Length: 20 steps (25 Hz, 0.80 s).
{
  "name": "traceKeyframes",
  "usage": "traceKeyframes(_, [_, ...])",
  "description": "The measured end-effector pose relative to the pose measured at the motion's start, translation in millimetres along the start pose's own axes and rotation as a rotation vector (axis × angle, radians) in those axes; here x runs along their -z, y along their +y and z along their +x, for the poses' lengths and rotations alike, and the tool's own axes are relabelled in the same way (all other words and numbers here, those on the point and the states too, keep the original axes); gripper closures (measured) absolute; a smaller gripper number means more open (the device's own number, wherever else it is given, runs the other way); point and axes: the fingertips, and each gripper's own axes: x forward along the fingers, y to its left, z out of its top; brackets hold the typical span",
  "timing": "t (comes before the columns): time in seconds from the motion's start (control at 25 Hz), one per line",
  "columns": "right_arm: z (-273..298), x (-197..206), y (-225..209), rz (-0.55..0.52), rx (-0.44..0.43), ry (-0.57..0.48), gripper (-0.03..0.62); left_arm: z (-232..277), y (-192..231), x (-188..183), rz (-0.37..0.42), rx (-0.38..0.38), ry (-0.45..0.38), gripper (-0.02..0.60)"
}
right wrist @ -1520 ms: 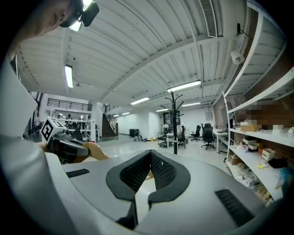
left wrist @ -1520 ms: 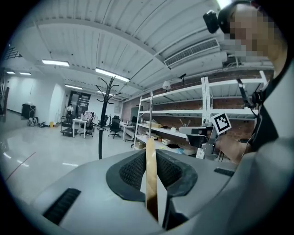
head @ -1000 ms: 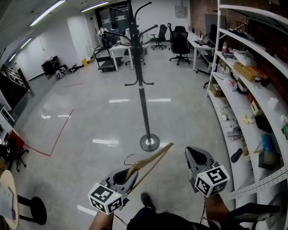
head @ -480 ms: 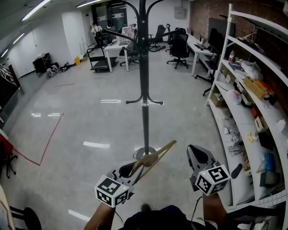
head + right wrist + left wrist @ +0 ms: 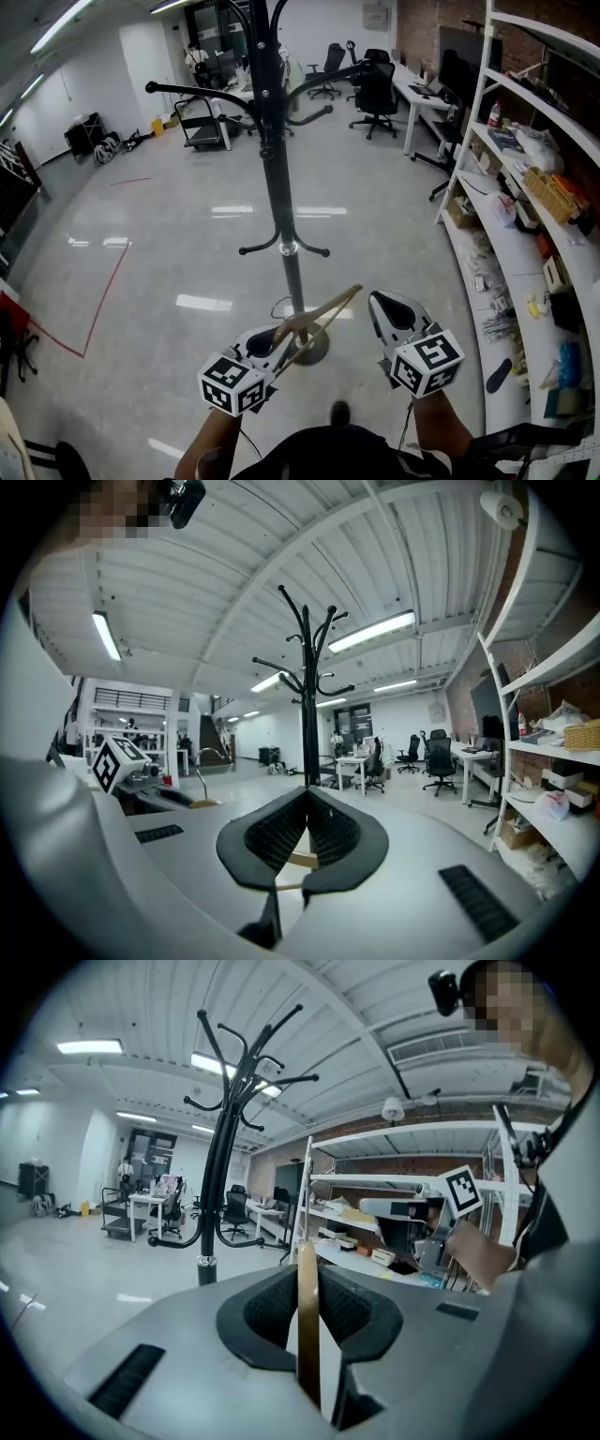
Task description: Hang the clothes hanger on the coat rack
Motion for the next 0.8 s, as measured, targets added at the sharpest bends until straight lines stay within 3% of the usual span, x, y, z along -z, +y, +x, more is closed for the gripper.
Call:
traceKeyframes(0.32, [64.9, -12.2, -42.4, -0.022, -0.086, 0.006, 0.589, 70.8, 72.1, 19.5, -0.044, -0.109, 0.089, 0.531])
traceKeyframes(0.56, [106.4, 0.0, -44.4, -0.019, -0.116, 0.070, 0.589, 113.3, 104.4, 37.1, -0.067, -0.045, 0.122, 0.531])
traceKeyframes(0.8, [147.6, 21.9, -56.3, 0.020, -0.098, 0.102, 0.589, 155.0, 139.7, 48.0, -0.034, -0.051, 0.165, 0.531])
